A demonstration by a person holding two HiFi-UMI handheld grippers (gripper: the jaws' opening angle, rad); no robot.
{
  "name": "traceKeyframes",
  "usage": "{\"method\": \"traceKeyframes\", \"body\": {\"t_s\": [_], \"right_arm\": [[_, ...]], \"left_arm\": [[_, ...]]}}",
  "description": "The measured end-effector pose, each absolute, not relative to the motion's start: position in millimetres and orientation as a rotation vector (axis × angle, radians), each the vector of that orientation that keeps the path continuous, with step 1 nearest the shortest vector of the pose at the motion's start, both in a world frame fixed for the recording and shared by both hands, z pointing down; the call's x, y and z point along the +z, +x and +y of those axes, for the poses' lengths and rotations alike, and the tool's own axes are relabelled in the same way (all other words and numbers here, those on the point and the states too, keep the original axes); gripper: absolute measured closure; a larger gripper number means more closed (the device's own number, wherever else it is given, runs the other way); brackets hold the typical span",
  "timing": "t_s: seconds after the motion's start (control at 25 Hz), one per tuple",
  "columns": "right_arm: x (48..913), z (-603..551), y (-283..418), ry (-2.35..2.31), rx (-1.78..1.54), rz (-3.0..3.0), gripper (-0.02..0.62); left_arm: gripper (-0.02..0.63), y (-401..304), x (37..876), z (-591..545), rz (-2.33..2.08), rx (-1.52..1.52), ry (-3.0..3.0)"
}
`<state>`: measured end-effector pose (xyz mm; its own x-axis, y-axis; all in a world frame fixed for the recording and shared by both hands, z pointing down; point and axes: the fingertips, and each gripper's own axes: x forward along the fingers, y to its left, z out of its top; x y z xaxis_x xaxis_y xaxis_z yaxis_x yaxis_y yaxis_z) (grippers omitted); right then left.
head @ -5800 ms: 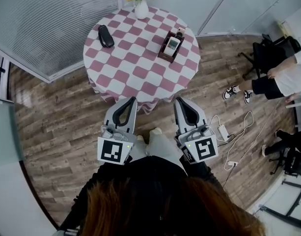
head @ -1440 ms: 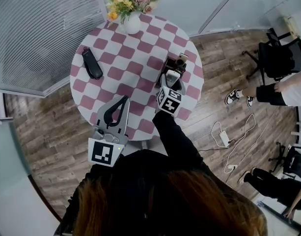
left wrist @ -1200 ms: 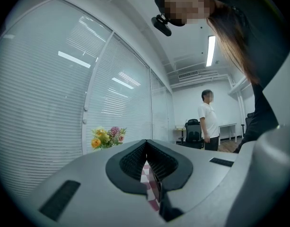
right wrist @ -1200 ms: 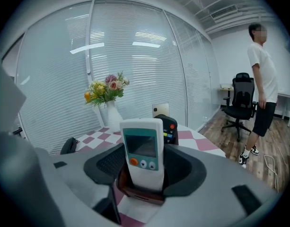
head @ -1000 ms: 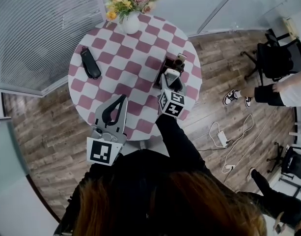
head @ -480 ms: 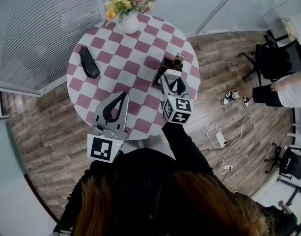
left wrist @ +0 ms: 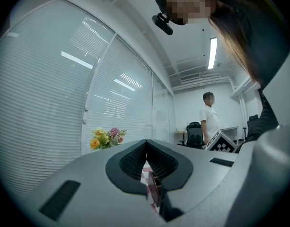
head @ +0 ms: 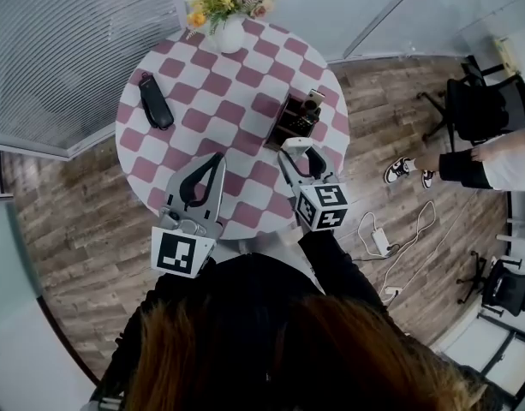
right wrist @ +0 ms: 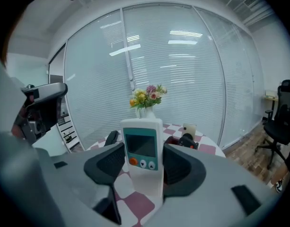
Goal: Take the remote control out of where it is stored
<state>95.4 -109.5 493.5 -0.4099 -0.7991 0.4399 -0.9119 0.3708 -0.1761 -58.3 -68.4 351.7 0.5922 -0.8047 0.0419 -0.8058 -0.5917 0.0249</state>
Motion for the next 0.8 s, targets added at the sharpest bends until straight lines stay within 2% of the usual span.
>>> {"method": "traceKeyframes", "body": {"t_s": [0.56, 0.8], "right_arm": [[601, -59, 69, 0.929, 0.994, -2.089, 0.331], [631, -46, 62, 0.772, 1.059, -1.963, 0.331]], "left_arm": [[0.597, -65, 354, -71, -1.45, 0.039, 2.735], [0.597, -69, 355, -71, -1.474, 0.043, 2.72]]}}
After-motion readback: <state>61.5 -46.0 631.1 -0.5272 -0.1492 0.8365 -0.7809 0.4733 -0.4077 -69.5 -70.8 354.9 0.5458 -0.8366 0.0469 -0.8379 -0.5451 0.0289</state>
